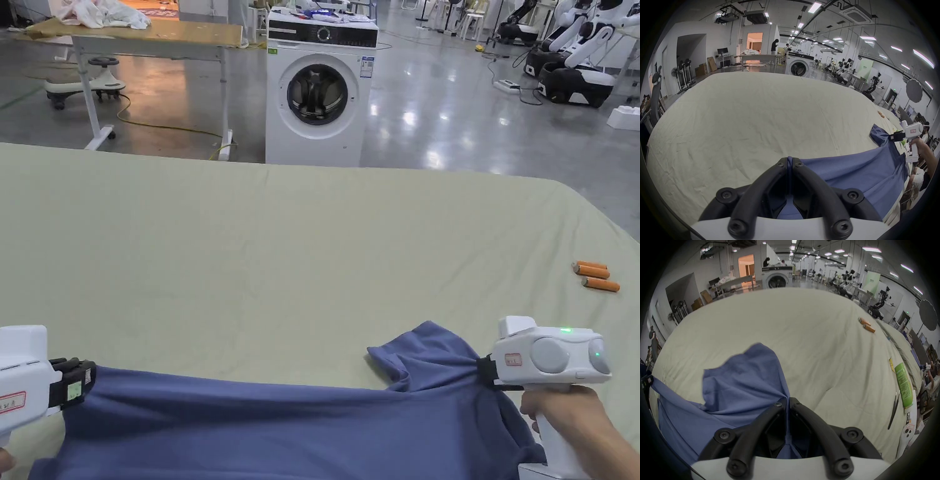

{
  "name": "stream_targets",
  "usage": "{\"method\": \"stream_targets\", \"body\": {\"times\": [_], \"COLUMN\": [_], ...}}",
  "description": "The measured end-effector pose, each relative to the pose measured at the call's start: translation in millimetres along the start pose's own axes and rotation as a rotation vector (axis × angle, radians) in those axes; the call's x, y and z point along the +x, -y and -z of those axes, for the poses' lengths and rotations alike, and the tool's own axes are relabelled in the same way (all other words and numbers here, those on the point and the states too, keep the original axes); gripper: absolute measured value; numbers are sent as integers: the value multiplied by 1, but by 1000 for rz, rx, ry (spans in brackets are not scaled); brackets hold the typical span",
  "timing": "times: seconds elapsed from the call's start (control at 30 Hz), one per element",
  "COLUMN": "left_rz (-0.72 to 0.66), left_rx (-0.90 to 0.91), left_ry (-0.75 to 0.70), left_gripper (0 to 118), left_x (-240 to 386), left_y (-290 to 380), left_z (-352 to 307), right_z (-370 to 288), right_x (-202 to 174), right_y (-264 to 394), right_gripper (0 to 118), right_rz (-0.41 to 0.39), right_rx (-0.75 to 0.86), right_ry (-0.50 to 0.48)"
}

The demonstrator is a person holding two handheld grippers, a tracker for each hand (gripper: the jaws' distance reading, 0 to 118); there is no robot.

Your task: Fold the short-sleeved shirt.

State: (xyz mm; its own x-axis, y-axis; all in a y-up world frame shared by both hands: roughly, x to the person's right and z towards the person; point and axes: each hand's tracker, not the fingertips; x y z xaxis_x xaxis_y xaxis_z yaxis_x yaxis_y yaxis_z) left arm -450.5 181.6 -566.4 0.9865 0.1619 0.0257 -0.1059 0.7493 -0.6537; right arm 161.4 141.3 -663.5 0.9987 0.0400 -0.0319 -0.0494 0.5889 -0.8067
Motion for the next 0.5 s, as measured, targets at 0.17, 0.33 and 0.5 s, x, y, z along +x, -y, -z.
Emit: {"method": "stream_targets", "body": {"times": [0.17,0.33,0.5], "left_rz": [7,-2,-11], "left_rx": [25,75,114], "left_ry": [4,29,69], "left_gripper": [2,2,2], "left_x": [-4,-12,-17], "left_y": [1,9,30], "left_z": [-20,-53,-91], "right_z": [-58,-118,-169], "right_x": [-5,0,3], "right_y": [10,33,72], "right_gripper": [2,2,2], "right_rz": [-23,-25,-48], "right_rx": [116,187,220], "right_ry": [12,-7,-9]}}
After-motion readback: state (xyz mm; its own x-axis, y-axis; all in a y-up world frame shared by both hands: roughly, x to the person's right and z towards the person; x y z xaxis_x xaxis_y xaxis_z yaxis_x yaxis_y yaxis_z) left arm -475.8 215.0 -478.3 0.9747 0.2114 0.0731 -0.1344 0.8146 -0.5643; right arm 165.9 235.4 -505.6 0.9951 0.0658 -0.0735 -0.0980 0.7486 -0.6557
